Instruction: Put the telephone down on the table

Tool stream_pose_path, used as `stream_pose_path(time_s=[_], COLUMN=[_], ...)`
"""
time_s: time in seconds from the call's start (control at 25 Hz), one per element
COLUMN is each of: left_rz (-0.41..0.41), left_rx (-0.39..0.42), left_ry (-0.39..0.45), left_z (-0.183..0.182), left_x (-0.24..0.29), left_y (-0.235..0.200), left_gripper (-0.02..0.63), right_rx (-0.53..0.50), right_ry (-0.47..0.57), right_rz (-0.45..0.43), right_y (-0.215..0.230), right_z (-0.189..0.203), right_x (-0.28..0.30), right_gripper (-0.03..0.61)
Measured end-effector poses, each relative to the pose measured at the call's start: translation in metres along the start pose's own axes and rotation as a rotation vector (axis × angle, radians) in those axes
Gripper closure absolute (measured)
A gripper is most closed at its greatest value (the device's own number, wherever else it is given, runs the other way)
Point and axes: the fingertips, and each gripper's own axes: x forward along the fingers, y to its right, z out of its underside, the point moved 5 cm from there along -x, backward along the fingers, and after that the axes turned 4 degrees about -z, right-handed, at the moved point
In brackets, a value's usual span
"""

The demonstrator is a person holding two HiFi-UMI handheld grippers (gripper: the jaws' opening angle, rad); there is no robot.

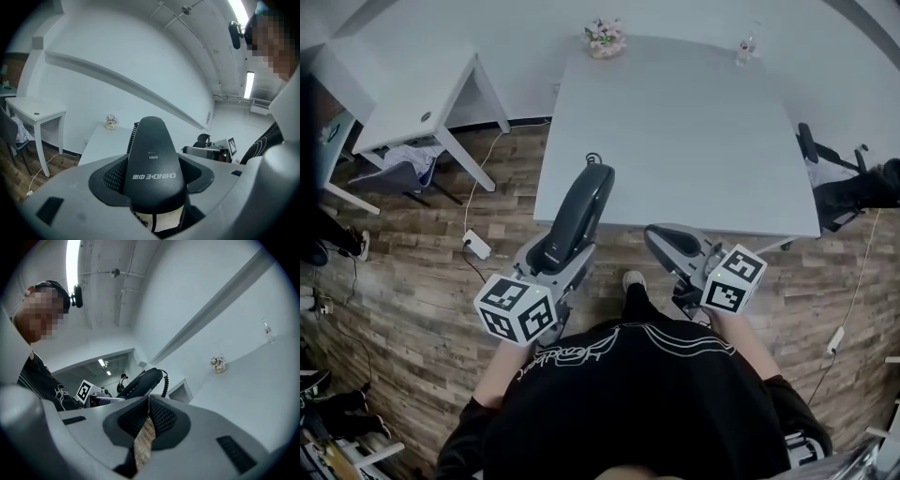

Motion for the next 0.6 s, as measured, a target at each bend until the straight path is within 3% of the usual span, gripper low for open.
stream_pose_path(time_s=[0.6], left_rz=[-0.079], left_rx=[-0.058], left_ry=[-0.013], left_z=[-0.044], left_x=[0.104], left_y=[-0.068], left_gripper=[0.328], right_rx=[0.038], right_ry=[-0.059], right_rz=[-0.036], right_y=[0.121], right_z=[-0.049], right_x=[0.051], right_gripper=[0.538])
